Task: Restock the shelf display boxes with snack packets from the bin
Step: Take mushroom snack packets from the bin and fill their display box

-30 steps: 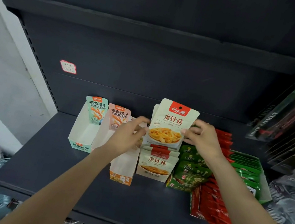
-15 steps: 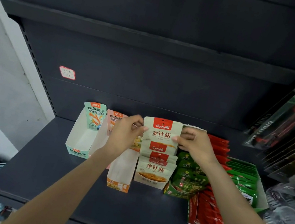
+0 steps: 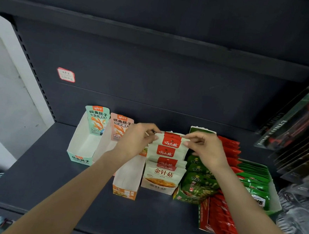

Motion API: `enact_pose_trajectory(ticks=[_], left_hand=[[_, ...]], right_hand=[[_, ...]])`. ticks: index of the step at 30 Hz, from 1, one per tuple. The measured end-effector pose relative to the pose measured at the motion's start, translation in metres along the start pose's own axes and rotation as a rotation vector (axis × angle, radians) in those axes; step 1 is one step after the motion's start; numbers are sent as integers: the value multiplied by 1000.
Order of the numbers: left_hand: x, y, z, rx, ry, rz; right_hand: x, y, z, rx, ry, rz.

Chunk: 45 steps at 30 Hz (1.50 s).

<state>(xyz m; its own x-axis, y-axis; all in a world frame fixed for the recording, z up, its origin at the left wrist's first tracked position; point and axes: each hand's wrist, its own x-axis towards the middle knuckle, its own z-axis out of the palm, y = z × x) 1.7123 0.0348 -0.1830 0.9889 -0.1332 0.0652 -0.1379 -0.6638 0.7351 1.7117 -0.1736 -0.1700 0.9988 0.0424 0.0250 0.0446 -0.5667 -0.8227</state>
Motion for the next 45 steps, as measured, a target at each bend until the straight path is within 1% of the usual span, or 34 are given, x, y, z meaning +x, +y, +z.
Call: enact_pose_trajectory(ticks=[5, 10, 13, 18, 22, 25, 28, 32, 36, 40, 43, 45], left_hand=[[-4, -1, 4, -9, -13, 48], [-3, -9, 4, 49, -34, 62], [-3, -14, 2, 51, -60, 51], [-4, -20, 3, 108, -88, 82], [-3, -16, 0, 104, 8, 58], [-10, -8, -6, 57, 92, 43], [-26, -2, -11, 17, 170, 42], [-63, 3, -16, -18, 224, 15], [-127, -3, -17, 77, 291, -13], [-204, -18, -11, 215, 273, -101], [-266, -39, -6, 204, 254, -178], [-302, -58, -6, 196, 196, -251]], right_hand=[[-1, 7, 5, -123, 74, -39], [-3, 10, 8, -345, 93, -125], [-5, 12, 11, -337, 86, -115], [-7, 15, 16, -344, 99, -83], [-7, 9, 13, -316, 82, -55], [-15, -5, 12, -316, 106, -109], [-31, -19, 18, -247, 114, -153], [-60, -29, 35, -178, 120, -197], [-104, -31, 58, -116, 102, -219], [-163, -24, 89, -135, -19, -244], [-207, -20, 117, -173, -158, -213], [-232, -20, 138, -173, -255, -187]])
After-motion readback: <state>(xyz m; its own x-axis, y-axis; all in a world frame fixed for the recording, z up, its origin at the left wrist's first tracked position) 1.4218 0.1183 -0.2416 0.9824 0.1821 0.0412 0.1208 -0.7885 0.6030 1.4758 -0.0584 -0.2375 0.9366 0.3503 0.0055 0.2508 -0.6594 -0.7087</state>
